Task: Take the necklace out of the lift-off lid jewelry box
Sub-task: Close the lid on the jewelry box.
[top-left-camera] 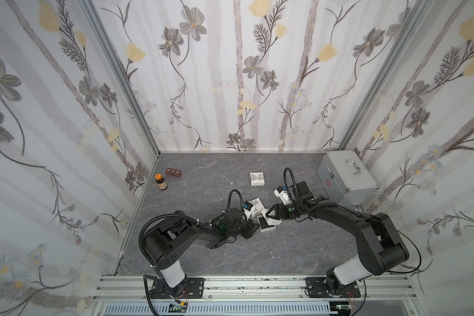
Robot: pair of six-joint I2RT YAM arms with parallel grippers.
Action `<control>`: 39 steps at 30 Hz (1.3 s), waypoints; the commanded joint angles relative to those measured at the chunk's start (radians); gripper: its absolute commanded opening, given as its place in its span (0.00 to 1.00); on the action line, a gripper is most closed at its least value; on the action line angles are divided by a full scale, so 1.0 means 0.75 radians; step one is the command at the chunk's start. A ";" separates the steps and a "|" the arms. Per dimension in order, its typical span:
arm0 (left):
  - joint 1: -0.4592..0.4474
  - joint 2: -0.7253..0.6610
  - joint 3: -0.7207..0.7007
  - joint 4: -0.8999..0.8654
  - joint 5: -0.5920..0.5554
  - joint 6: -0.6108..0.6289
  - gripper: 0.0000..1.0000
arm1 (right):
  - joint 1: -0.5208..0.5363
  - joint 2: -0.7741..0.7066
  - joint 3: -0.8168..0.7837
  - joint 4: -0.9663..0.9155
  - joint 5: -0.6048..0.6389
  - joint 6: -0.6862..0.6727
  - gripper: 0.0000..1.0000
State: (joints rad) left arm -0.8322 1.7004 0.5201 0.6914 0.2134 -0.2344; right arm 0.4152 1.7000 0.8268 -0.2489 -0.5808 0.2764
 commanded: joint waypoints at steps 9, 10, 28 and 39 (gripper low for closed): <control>-0.002 -0.011 -0.027 0.041 -0.036 -0.007 0.46 | 0.021 -0.016 -0.046 0.112 0.005 0.074 0.67; -0.003 -0.010 -0.027 0.041 -0.037 -0.005 0.46 | 0.024 -0.015 -0.049 0.121 0.005 0.082 0.67; -0.004 0.085 0.026 0.105 -0.080 -0.023 0.44 | 0.098 0.091 0.004 0.136 0.063 0.075 0.67; -0.004 0.106 0.031 0.133 -0.100 -0.031 0.43 | 0.175 0.128 0.071 0.079 0.160 0.037 0.68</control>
State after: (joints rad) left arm -0.8341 1.7725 0.5365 0.7399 0.1463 -0.2428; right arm 0.5297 1.7859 0.8635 -0.1730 -0.4465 0.3191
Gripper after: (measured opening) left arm 0.434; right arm 0.678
